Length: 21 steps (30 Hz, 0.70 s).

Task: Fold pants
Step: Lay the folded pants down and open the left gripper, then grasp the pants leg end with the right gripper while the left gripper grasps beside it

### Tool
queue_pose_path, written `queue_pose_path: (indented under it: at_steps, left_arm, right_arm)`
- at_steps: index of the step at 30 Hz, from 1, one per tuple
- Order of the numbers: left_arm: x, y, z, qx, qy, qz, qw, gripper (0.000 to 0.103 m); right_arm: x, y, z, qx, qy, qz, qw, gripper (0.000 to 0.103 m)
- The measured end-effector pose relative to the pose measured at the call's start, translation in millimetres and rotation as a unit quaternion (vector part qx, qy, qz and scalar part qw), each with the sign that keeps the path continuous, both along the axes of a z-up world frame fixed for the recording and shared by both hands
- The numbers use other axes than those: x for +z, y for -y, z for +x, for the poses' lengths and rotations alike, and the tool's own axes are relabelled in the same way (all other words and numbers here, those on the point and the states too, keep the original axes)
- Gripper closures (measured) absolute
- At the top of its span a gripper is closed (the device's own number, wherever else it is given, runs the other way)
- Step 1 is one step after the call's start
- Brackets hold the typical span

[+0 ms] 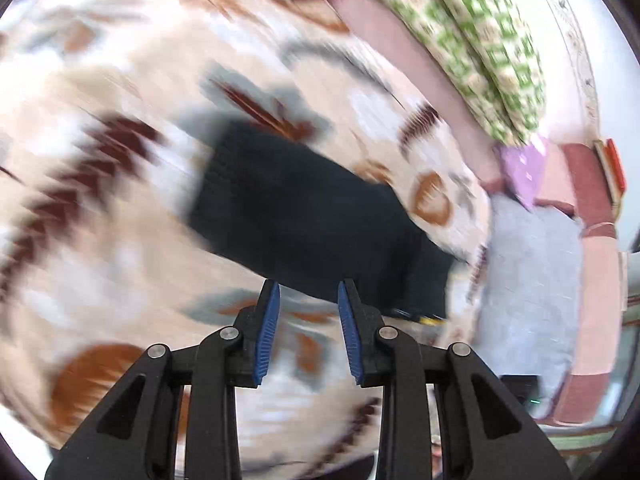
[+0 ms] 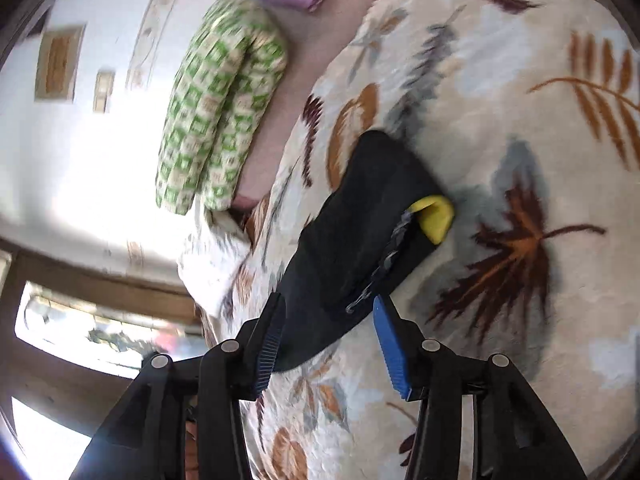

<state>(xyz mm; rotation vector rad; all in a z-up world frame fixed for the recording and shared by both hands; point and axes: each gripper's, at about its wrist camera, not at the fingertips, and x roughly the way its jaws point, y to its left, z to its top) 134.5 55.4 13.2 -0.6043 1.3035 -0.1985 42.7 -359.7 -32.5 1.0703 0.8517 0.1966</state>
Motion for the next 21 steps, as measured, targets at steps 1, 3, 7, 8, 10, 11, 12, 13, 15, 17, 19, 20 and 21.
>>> queue_pose_path:
  at_steps: [1, 3, 7, 8, 10, 11, 12, 13, 15, 17, 19, 20, 21]
  left_arm:
    - [2, -14, -1, 0.009, 0.005, 0.015, 0.9998, 0.075]
    - [2, -38, 0, 0.016, 0.004, 0.032, 0.9993, 0.075]
    - [-11, -77, 5, 0.032, -0.007, 0.027, 0.9991, 0.075]
    - [-14, -85, 7, 0.035, -0.010, 0.022, 0.9991, 0.075]
    - [-21, -99, 11, 0.043, -0.015, 0.010, 0.9989, 0.075]
    - [-24, -107, 13, 0.046, -0.017, 0.005, 0.9988, 0.075]
    - [-26, -113, 13, 0.049, -0.018, 0.002, 0.9986, 0.075]
    - [-29, -119, 14, 0.051, -0.020, -0.001, 0.9985, 0.075]
    - [-35, -126, 17, 0.056, -0.025, -0.010, 0.9980, 0.075]
    - [-42, -134, 20, 0.059, -0.032, -0.023, 0.9975, 0.075]
    - [-48, -140, 22, 0.060, -0.036, -0.032, 0.9970, 0.075]
    - [-51, -142, 25, 0.060, -0.038, -0.036, 0.9968, 0.075]
    - [-52, -143, 27, 0.060, -0.039, -0.038, 0.9967, 0.075]
  right_arm:
    - [6, -22, 8, 0.034, 0.007, -0.022, 0.999, 0.054]
    - [17, -73, 24, 0.107, 0.022, -0.073, 0.991, 0.049]
    - [28, -171, 43, 0.213, 0.063, -0.187, 0.957, 0.044]
    - [29, -193, 47, 0.232, 0.071, -0.215, 0.946, 0.042]
    - [28, -231, 53, 0.263, 0.084, -0.268, 0.923, 0.041]
    - [27, -249, 57, 0.276, 0.092, -0.295, 0.910, 0.042]
    - [25, -263, 57, 0.285, 0.097, -0.314, 0.900, 0.042]
    - [22, -274, 56, 0.294, 0.101, -0.333, 0.890, 0.042]
    - [16, -300, 64, 0.311, 0.107, -0.365, 0.871, 0.041]
    - [5, -322, 73, 0.320, 0.107, -0.402, 0.851, 0.040]
    - [-6, -336, 82, 0.329, 0.098, -0.426, 0.837, 0.035]
    - [-13, -341, 87, 0.329, 0.088, -0.434, 0.834, 0.034]
    - [-20, -346, 95, 0.329, 0.079, -0.438, 0.833, 0.032]
